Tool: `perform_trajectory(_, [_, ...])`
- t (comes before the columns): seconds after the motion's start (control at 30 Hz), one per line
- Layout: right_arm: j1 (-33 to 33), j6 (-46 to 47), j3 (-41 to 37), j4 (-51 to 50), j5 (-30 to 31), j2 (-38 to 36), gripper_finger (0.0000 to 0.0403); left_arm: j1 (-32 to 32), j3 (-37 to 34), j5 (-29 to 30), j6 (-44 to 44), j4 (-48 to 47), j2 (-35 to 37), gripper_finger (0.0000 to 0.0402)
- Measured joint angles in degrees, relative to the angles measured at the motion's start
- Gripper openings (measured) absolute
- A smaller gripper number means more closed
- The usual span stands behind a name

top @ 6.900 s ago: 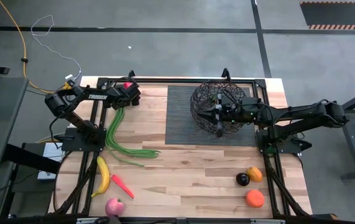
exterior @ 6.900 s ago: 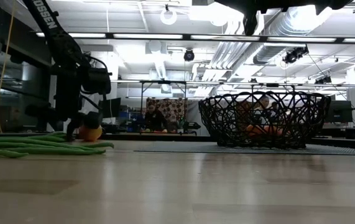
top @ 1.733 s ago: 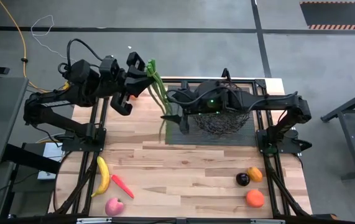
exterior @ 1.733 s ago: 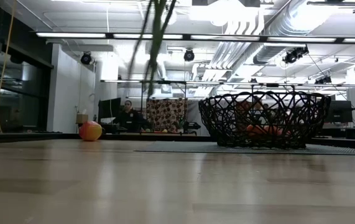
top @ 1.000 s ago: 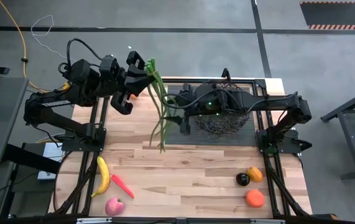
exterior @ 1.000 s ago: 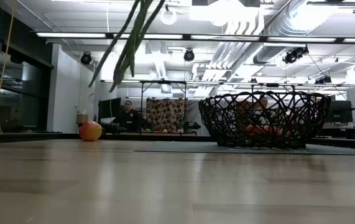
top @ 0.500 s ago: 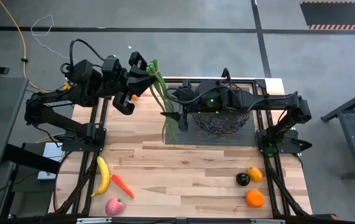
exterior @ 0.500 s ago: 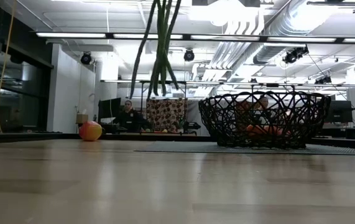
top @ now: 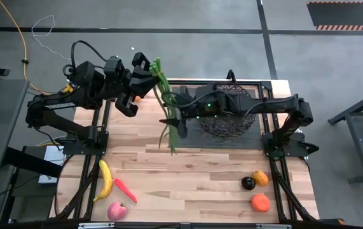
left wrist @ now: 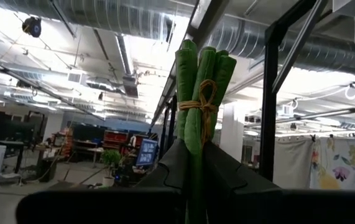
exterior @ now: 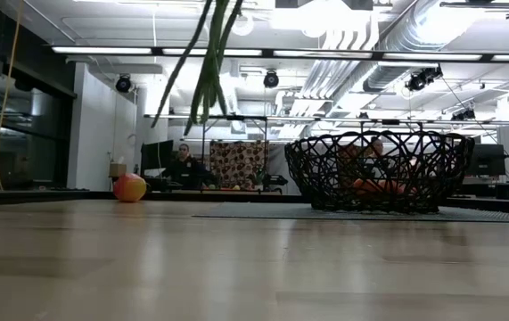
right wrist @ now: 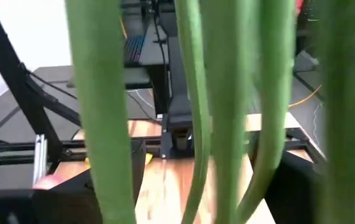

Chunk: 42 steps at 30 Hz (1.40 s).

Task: Build produce basket
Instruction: Put the leaf lettuce into the wire basket

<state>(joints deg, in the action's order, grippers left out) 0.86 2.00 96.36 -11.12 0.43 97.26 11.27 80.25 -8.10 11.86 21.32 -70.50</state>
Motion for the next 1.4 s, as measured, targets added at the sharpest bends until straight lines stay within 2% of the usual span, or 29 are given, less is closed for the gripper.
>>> perform_trajectory(0.27, [1.2, 0.6, 0.0, 3.6, 0.0, 1.1, 0.0276, 0.0, 0.0, 0.0, 0.0, 0.0, 0.0, 0.0017])
perform_trajectory(0.4, [1.2, 1.0, 0.0, 4.7, 0.0, 0.9, 0.0256, 0.0, 0.0, 0.1, 0.0, 0.0, 0.0, 0.0017])
perform_trajectory(0.53, [1.2, 2.1, 0.0, 4.7, 0.0, 0.7, 0.0203, 0.0, 0.0, 0.2, 0.0, 0.0, 0.0, 0.0017])
perform_trajectory(0.8, [1.2, 2.3, 0.0, 4.0, 0.0, 0.7, 0.0057, 0.0, 0.0, 0.1, 0.1, 0.0, 0.0, 0.0017])
perform_trajectory(0.9, [1.2, 2.2, 0.0, 4.1, 0.0, 0.7, 0.0015, 0.0, 0.0, 0.1, 0.1, 0.0, 0.0, 0.0017])
perform_trajectory(1.13, [1.2, 2.1, 0.0, 1.9, 0.0, -0.2, 0.0020, 0.0, 0.0, 0.1, 0.2, 0.0, 0.0, 0.0017])
perform_trajectory(1.4, [1.0, 1.4, 0.0, -10.9, 3.9, -4.9, 0.0007, 0.1, 0.1, 4.2, 3.0, -0.1, -1.6, 0.0017])
